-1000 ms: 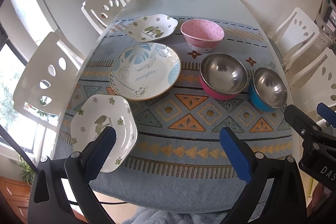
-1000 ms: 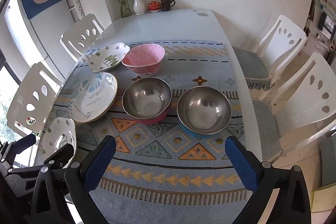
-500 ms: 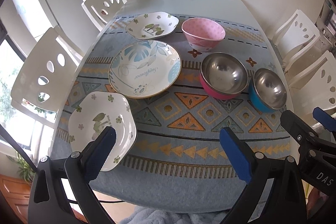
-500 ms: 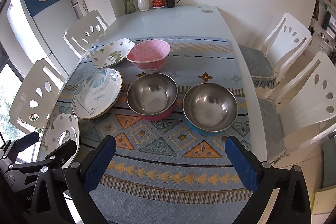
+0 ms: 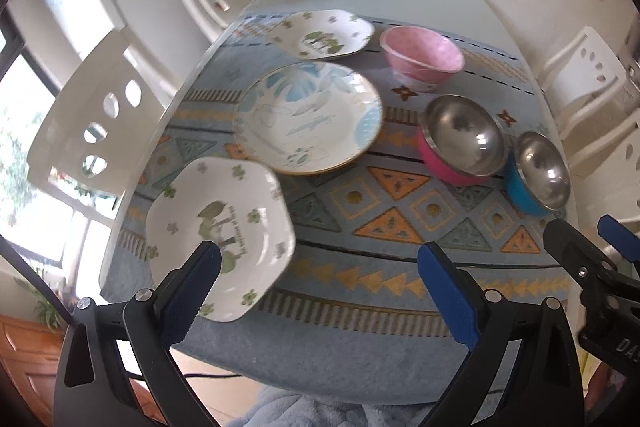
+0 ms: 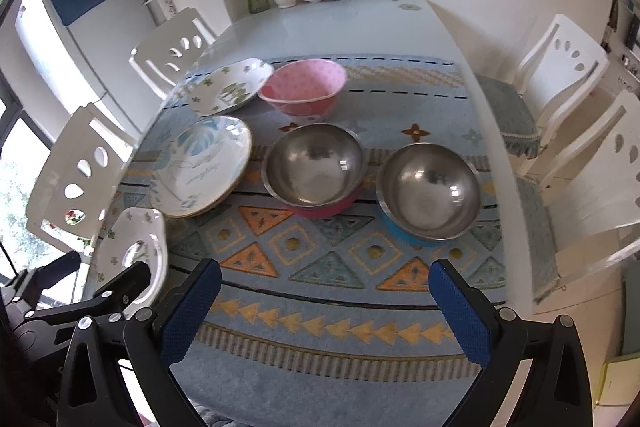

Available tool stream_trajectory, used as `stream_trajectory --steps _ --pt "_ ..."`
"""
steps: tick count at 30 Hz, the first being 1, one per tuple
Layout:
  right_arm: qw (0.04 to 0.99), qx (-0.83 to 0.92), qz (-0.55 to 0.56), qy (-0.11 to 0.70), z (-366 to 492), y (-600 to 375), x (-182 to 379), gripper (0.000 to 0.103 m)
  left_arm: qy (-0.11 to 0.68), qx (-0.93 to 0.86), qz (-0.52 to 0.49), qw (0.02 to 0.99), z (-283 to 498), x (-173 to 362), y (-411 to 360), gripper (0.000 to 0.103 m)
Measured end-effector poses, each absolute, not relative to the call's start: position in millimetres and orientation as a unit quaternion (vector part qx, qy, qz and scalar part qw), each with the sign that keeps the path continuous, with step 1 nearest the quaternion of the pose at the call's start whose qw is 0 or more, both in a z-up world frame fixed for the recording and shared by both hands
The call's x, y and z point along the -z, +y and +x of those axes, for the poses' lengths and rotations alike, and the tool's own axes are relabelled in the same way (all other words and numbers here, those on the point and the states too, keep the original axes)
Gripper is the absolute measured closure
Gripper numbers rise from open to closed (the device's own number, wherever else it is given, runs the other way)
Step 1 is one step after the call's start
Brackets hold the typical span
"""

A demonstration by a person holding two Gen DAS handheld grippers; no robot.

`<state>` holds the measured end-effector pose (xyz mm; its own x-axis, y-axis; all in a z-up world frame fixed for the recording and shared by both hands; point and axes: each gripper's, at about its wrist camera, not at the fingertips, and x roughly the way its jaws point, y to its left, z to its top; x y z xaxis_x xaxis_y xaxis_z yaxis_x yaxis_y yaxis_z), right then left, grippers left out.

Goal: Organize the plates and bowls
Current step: 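Grasp the rim of the large blue-leaf plate with both tools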

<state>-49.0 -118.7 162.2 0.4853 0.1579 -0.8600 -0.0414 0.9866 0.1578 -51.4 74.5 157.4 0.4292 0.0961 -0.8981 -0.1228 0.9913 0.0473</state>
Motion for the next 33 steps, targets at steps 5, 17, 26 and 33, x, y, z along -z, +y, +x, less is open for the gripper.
stream_trajectory --steps 5,17,26,33 --pt "0.849 -0.124 0.09 0.505 -45.4 -88.5 -153.7 0.0 0.536 -0.08 -0.067 0.838 -57.4 -145.4 123.4 0.005" --pt "0.802 -0.144 0.173 0.554 -19.4 -16.3 -96.8 0.018 0.517 -0.116 -0.094 0.843 -26.9 -129.3 248.6 0.015" --pt "0.81 -0.117 0.194 0.541 25.7 15.0 -66.9 0.034 0.523 0.004 -0.074 0.849 72.3 -100.7 250.0 0.042" --pt "0.819 -0.047 0.192 0.539 64.1 19.6 -24.3 0.047 0.528 0.086 -0.049 0.843 132.3 -57.0 221.9 0.044"
